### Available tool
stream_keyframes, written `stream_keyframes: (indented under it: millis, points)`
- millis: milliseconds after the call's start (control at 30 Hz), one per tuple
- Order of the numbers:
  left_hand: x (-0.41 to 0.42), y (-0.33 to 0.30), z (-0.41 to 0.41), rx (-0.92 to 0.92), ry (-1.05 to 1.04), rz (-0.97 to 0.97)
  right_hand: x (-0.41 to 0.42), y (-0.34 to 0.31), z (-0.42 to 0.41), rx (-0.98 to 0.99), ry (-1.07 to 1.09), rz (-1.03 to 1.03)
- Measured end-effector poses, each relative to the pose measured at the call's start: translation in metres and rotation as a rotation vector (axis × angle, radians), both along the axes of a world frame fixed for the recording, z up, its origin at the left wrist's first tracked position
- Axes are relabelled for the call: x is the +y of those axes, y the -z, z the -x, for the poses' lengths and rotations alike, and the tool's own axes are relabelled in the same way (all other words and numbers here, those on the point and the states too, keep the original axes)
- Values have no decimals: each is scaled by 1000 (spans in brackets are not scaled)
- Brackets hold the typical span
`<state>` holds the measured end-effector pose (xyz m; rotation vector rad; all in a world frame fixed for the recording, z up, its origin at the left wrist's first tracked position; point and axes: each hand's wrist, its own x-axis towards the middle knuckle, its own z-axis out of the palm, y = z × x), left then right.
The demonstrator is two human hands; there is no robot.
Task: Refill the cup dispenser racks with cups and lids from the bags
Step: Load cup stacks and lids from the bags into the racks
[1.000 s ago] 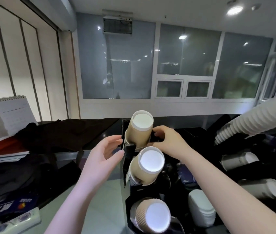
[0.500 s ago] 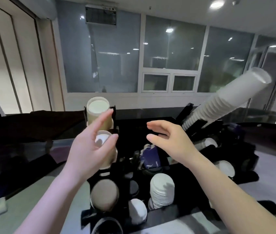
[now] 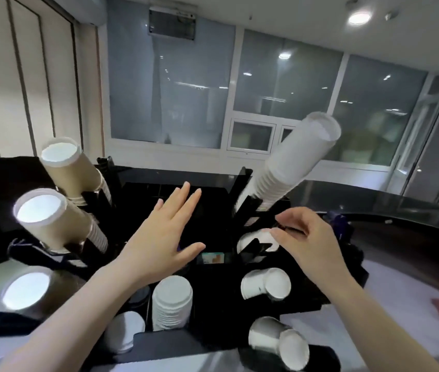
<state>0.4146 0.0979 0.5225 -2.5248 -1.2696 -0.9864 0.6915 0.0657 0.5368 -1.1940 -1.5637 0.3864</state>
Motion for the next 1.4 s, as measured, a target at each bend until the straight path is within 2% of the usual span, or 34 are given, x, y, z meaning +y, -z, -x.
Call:
stream_keyframes:
  millis: [133, 200, 367, 567, 667, 833, 967, 1200, 1400]
  points:
    - [17, -8, -37, 52, -78, 0, 24, -9, -29, 118, 146, -60]
    - [27, -18, -56, 20, -82, 52, 42, -22, -35, 147, 156, -39]
    - [74, -43, -101, -286, 105, 178, 88, -53, -32, 113, 140, -35]
    - [130, -62, -150, -376, 313, 282, 118, -56, -28, 259, 119, -13]
    - [144, -56, -166, -488, 413, 347, 123, -56, -32, 300, 127, 1]
    - [159, -40, -184, -610, 440, 270, 128, -56, -37, 354, 124, 6]
    - [165, -30, -188, -679, 367, 247, 130, -54, -36, 357, 141, -6]
    - [170, -27, -188, -640, 337, 195, 126, -55, -32, 325, 215, -77]
    - [165, -30, -189, -652, 390, 182, 120, -75, -13, 506, 373, -234]
